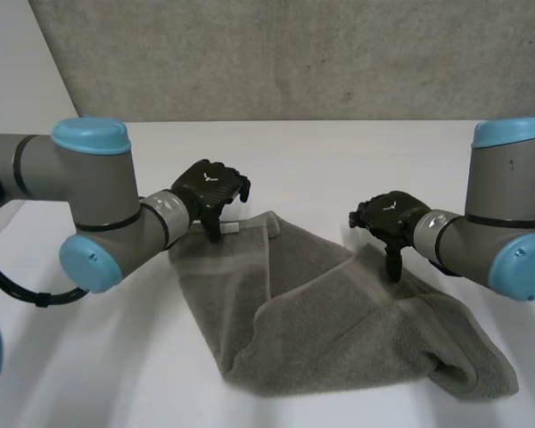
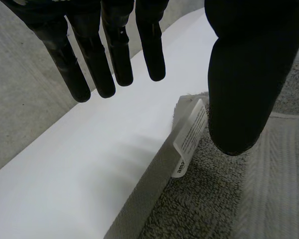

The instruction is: Fold the towel.

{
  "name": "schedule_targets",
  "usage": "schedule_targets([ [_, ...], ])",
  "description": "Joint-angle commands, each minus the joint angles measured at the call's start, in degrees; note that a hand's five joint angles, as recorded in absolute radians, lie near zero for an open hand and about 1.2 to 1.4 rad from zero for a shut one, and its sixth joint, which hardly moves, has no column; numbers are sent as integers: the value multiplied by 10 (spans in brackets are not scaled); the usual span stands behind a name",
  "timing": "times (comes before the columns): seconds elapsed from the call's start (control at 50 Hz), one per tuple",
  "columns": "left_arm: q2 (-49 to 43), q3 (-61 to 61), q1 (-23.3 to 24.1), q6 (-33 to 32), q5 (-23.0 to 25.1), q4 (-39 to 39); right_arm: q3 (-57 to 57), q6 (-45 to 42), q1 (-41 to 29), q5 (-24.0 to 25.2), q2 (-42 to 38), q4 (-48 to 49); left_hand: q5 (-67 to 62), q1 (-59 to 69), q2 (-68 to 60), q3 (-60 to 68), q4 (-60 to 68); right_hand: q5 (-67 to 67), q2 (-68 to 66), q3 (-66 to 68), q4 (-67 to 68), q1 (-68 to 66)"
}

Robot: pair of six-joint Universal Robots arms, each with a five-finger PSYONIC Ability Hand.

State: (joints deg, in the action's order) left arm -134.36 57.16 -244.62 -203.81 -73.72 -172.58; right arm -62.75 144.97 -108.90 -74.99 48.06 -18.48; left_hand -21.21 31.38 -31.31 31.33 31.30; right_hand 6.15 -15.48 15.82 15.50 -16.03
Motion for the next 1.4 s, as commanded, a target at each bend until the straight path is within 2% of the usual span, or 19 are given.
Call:
schedule_targets([
  [0.02,-42,-69,0,-3,3,35,29,-2,-2,5,-36,1,-49,47,-48,48,48,72,-79,75,78,-73],
  [0.12,-61,-104,4,-3,6,62,36,-2,-2,5,-50,1,-49,47,-48,48,48,171,-178,174,178,-172],
  [0.22,-68,-118,8,-4,6,69,37,-6,-2,5,-62,0,-49,47,-48,48,48,190,-197,193,196,-191],
  [0.3,-70,-121,8,-4,6,68,37,-7,-2,6,-62,1,-49,47,-48,48,48,262,-269,266,269,-263],
  [0.34,-71,-122,8,-4,6,68,37,-6,-2,6,-60,1,-49,47,-48,48,48,430,-436,433,436,-431],
  [0.36,-71,-123,9,-4,6,68,37,-6,-2,6,-60,1,-49,47,-48,48,48,430,-437,434,437,-432],
  [0.4,-73,-123,9,-4,6,68,37,-3,-2,6,-54,1,-49,47,-48,48,48,578,-584,581,584,-579],
  [0.42,-75,-124,9,-4,6,69,37,-3,-2,6,-54,1,-49,47,-48,48,48,579,-585,582,585,-580],
  [0.44,-75,-124,9,-4,6,69,37,0,-2,6,-51,2,-49,47,-48,48,48,638,-645,641,644,-639],
  [0.58,-84,-124,13,-4,6,68,24,6,-2,8,-27,11,-49,47,-48,48,48,638,-645,642,645,-640],
  [0.76,-89,-125,16,-5,7,66,-46,6,8,44,64,14,-49,47,-48,48,48,638,-645,642,645,-640],
  [0.88,-95,-131,20,-28,9,67,-105,3,8,67,122,27,-61,59,-60,60,60,638,-645,642,645,-640],
  [1.02,-108,-128,41,-77,24,73,-142,-4,9,70,139,41,-69,68,-68,68,68,638,-645,642,645,-640],
  [1.26,-120,-126,47,-86,24,75,-158,-6,21,78,136,50,-86,84,-85,85,85,638,-645,642,645,-640],
  [1.36,-121,-127,47,-98,18,74,-158,-6,23,78,136,52,-177,175,-176,176,176,638,-645,642,645,-640],
  [1.4,-123,-129,47,-113,16,74,-158,-6,25,78,136,52,-274,272,-273,273,273,638,-645,642,645,-640],
])
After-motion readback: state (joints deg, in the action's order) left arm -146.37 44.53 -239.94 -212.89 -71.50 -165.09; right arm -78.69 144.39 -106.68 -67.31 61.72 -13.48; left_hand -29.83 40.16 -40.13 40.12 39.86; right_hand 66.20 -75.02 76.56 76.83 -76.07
